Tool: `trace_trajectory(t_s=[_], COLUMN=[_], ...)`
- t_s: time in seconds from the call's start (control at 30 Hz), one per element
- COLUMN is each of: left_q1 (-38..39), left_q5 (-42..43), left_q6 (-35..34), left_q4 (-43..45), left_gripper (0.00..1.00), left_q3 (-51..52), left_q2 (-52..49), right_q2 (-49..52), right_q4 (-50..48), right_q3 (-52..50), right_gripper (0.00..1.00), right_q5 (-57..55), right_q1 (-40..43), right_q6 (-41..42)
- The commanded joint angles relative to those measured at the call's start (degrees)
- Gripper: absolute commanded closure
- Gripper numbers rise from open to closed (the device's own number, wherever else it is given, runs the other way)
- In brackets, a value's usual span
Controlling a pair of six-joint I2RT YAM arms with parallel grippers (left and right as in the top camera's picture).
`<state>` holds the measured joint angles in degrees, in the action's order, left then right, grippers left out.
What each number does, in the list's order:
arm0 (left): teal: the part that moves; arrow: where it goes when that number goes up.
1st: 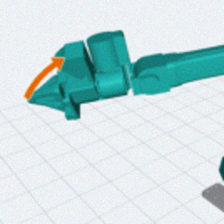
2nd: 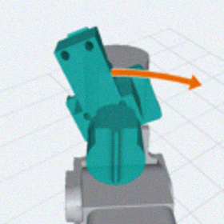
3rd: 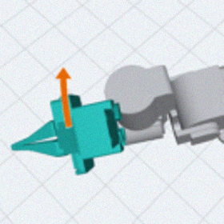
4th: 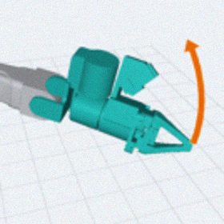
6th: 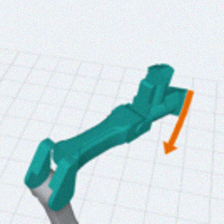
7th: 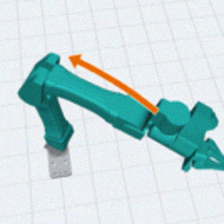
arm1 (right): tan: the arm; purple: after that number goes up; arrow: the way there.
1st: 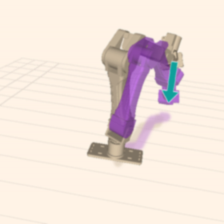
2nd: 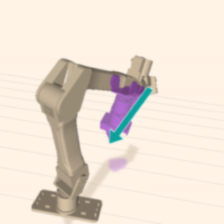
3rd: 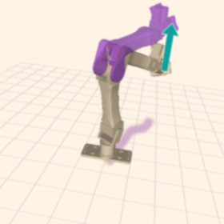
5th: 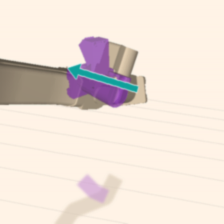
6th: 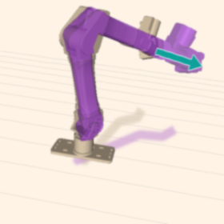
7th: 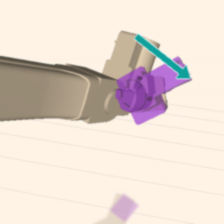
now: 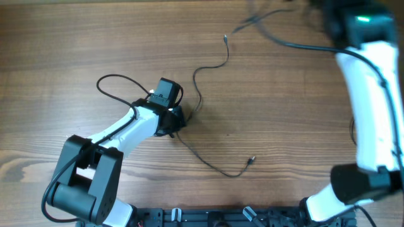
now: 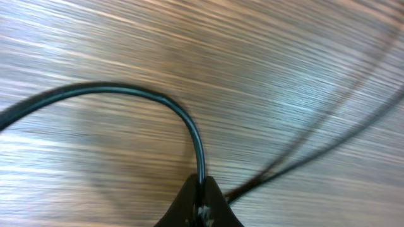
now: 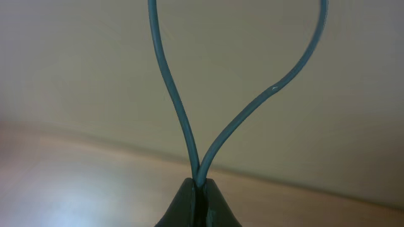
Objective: Untangle cables
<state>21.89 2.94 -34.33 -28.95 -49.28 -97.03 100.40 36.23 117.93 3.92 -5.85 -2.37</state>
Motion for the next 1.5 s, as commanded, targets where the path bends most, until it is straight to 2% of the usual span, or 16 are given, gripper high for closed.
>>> trace_trajectory(t_s=[0.0,0.17,0.23,0.43,0.57,0.67,0.73,0.77,0.9,1.1,1.23,1.33,1.37,1.4,1.43,1.47], left_q1=[-1.88,-4.76,-4.76,-4.76,-4.76,-4.74,-4.74,-4.74,-4.74,-3.69,-0.35,-1.46,-1.84,-1.92,-1.92,-1.92], left_q5=[-14.34,-11.78,-8.07,-5.31,-5.29,-4.39,-3.76,-3.52,1.92,33.55,34.80,18.27,14.58,12.85,11.30,9.35], left_q6=[0.85,0.44,0.44,-0.74,-8.63,-8.59,-8.59,-8.59,-7.89,4.37,12.48,6.62,3.67,1.44,-0.79,-2.25], left_q4=[-5.55,-6.62,-6.56,-5.40,-2.19,-1.73,-1.64,-1.68,1.11,18.88,24.83,26.12,28.30,29.83,30.86,30.77], left_gripper=[0.96,0.96,0.96,0.96,0.96,0.96,0.96,0.96,0.96,0.96,0.96,0.96,0.93,0.75,0.42,0.00], left_q3=[1.40,1.40,1.40,1.40,1.40,1.40,1.40,1.40,1.40,0.90,-0.68,-0.68,-0.68,-0.68,-0.68,-0.66], left_q2=[-1.27,-1.27,-1.27,-1.27,-1.27,-1.27,-1.27,-1.27,-1.27,0.33,9.27,12.94,13.18,13.11,12.92,12.92], right_q2=[3.15,8.94,13.27,29.18,41.90,45.24,44.81,43.80,38.05,22.40,20.13,20.13,20.13,20.13,20.13,20.13], right_q4=[0.37,-6.34,-13.88,-26.49,-25.75,-22.38,-20.46,-16.94,-0.87,7.23,15.61,21.05,22.58,23.21,22.84,21.03], right_q3=[-1.03,-1.03,-1.03,-1.03,-1.03,-1.05,-0.81,-0.63,-0.63,-0.63,-0.85,-3.63,-4.68,-5.84,-7.48,-10.25], right_gripper=[0.96,0.96,0.96,0.96,0.96,0.75,0.32,0.00,0.00,0.00,0.00,0.00,0.00,0.00,0.00,0.00], right_q5=[-8.72,-8.79,-8.61,-6.91,-7.34,-7.39,-7.30,-7.26,-7.04,-5.14,18.62,22.12,22.05,22.08,21.99,21.31], right_q1=[8.50,21.55,25.83,31.82,33.18,33.35,33.35,33.35,32.24,25.22,19.96,15.10,12.96,10.78,8.35,5.27], right_q6=[0.83,-3.41,-5.25,-14.14,-8.59,2.01,2.62,3.98,9.73,14.25,14.38,14.51,14.32,14.34,14.29,14.29])
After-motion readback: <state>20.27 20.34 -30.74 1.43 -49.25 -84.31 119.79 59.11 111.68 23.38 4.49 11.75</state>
